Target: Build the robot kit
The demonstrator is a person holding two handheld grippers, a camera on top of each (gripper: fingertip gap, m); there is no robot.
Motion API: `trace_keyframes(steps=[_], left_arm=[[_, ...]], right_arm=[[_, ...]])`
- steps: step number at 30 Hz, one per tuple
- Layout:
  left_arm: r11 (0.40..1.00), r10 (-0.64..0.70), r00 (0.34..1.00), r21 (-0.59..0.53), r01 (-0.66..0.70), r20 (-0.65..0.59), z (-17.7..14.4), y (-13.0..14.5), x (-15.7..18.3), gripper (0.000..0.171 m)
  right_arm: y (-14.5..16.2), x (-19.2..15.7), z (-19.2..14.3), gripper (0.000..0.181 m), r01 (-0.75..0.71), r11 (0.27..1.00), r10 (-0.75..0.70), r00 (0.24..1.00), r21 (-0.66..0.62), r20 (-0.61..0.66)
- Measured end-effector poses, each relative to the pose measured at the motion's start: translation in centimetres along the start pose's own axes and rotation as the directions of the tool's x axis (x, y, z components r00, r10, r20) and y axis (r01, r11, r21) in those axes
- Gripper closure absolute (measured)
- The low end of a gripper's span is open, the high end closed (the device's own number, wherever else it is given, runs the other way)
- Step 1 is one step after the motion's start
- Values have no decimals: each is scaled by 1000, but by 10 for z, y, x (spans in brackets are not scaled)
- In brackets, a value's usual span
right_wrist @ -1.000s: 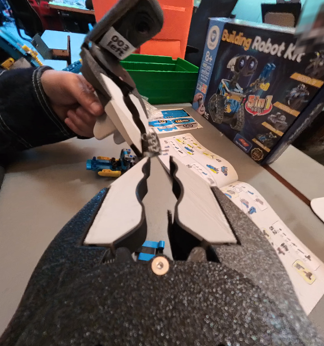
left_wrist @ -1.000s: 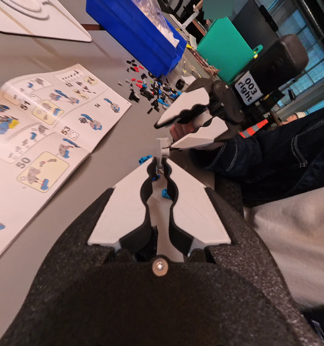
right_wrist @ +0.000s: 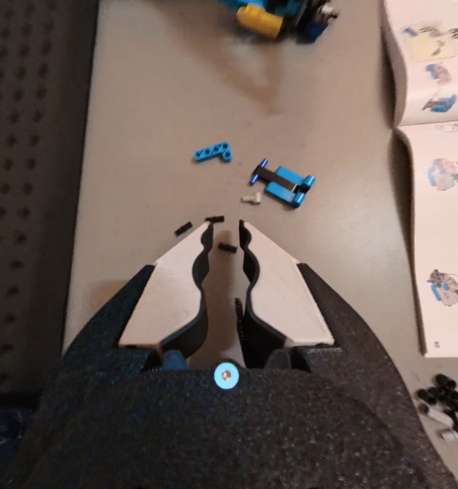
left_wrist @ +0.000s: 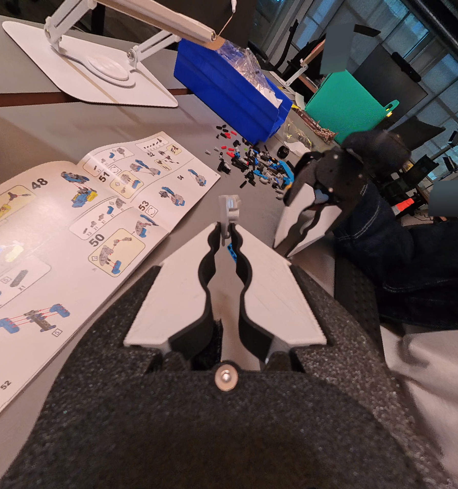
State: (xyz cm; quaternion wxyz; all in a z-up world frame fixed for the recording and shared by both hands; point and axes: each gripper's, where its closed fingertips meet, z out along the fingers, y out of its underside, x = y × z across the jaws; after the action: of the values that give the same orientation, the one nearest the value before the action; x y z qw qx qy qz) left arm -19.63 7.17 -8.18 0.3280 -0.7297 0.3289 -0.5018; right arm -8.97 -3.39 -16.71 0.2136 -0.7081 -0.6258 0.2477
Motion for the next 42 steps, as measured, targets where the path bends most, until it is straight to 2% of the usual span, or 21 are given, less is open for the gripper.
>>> trace_keyframes(steps=[3,7,9,11,18,19,24,31,35,36,38,40,42], left_arm=[[1000,5,1000,10,-5,6,0,-2,-1,164],[1000,4,1000,24,-5,14,-1,-3,-3,164],[1000,0,1000,27,-1,18,-1,-3,-6,164],[1000,-11,1000,27,10,23,-1,-2,-9,164],[1000,-4,1000,22,3,28,0,-2,-9,164],[1000,-1,1000,21,1,29,0,-2,-9,164],[1000,-1,1000,19,1,29,0,-1,-9,164],[1000,0,1000,7,0,31,1,1,-10,164],[1000,6,1000,14,-7,10,5,-1,0,164],[1000,17,1000,19,-17,-4,7,-3,6,164],[998,45,999,32,-44,-29,13,-5,20,164],[997,65,995,37,-62,-72,23,-4,36,164],[996,81,989,42,-76,-126,32,-2,53,164]], right_arm=[[13,2,-8,168,58,998,-60,995,-23,-86],[26,6,-5,168,20,999,-18,998,37,-56],[34,9,1,166,5,1000,-4,999,28,-53],[29,7,0,166,-6,998,7,1000,65,-25],[24,2,7,169,75,996,-73,996,41,-47],[22,3,9,165,77,996,-74,996,46,-54],[24,-2,10,174,46,998,-45,999,43,-13],[26,-1,9,174,59,998,-60,997,-21,-48],[27,1,7,177,-14,997,10,998,-70,-57],[22,8,5,177,6,999,-10,995,-45,-102],[-9,21,-10,177,16,987,11,985,157,-171],[-51,34,-40,177,-21,898,117,974,440,-194],[-78,39,-62,177,-74,772,206,969,631,-139]])
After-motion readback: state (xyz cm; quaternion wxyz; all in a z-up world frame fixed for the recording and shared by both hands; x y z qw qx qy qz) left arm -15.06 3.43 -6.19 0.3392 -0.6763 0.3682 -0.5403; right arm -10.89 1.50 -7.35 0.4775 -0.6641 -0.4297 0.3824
